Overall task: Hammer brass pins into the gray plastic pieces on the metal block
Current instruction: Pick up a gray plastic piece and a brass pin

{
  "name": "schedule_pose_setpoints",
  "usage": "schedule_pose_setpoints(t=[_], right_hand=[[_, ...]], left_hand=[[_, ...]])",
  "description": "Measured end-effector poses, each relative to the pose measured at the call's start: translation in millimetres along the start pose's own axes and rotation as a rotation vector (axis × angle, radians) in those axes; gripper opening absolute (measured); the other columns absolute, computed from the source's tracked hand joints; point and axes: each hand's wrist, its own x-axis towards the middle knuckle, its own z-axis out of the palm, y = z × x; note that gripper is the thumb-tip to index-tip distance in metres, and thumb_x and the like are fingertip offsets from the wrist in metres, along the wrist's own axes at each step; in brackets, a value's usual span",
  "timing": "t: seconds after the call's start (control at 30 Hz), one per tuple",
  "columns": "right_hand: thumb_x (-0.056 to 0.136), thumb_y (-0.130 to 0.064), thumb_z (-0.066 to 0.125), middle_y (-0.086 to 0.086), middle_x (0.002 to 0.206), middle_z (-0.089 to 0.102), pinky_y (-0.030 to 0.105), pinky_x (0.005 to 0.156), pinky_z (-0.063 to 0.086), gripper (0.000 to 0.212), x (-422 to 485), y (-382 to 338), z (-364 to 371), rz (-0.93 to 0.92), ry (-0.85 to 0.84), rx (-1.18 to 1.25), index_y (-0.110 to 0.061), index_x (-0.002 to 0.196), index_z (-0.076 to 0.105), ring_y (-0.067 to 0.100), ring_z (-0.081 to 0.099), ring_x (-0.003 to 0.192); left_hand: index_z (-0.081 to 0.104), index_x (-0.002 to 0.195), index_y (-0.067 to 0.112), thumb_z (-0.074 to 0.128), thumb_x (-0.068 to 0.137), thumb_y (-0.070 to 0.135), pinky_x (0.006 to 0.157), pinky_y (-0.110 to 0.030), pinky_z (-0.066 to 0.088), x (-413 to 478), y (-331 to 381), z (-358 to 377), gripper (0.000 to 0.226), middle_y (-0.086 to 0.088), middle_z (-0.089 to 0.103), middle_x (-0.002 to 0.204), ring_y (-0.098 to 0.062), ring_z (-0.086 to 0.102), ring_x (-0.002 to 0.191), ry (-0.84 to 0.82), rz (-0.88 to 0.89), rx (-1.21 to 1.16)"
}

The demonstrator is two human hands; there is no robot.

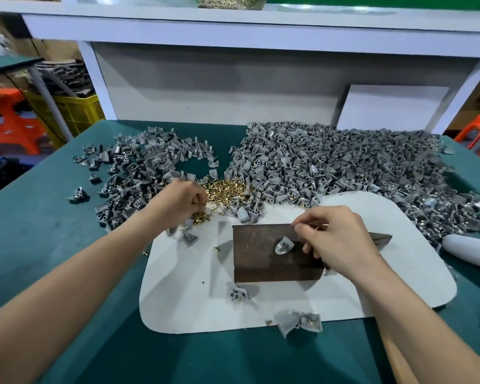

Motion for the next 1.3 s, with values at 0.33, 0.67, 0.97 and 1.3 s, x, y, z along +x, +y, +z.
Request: schedule_pose_setpoints(t=[0.33,0.67,0.97,1.3], right_hand=[[0.082,-0.001,0.069,-0.003,0.061,0.065,0.024,0.055,0.053,0.019,-6,-12,1,-0.203,0.027,0.315,-0.020,0.080,0.071,0.012,0.063,0.054],[0.077,0.004,0.072,-0.005,0.068,0.067,0.025,0.066,0.054,0.035,-9,-8,-2,-0.232,0.077,0.255,-0.030,0.073,0.067,0.013,0.066,0.061],[0.078,0.001,0.072,-0.009,0.070,0.066,0.026,0.075,0.049,0.032,-15,12,5,-0.169,0.074,0.207,-0.029,0.070,0.064,0.011,0.062,0.071],[0.078,-0.003,0.074,-0.014,0.075,0.059,0.002,0.065,0.037,0.024,-22,13,11,-0.143,0.088,0.040,-0.026,0.073,0.067,-0.009,0.054,0.068]], left_hand=[[0.067,0.077,0.015,0.070,0.082,0.006,0.055,-0.018,0.048,-23,78,-29,0.011,-0.001,0.071,0.076,-0.007,0.057,0.057,0.137,-0.060,-0.530],[0.074,0.081,0.009,0.063,0.088,0.001,0.079,-0.030,0.047,-41,139,-9,0.016,-0.011,0.071,0.084,-0.021,0.061,0.081,-0.036,-0.202,-1.231],[0.065,0.088,0.031,0.071,0.083,0.028,0.098,-0.037,0.033,-65,143,30,0.008,0.021,0.058,0.102,-0.008,0.048,0.108,0.223,-0.054,-0.394],[0.062,0.091,0.042,0.073,0.082,0.024,0.099,-0.038,0.034,-63,142,40,0.024,0.028,0.062,0.086,0.010,0.050,0.098,0.408,0.035,-0.648]])
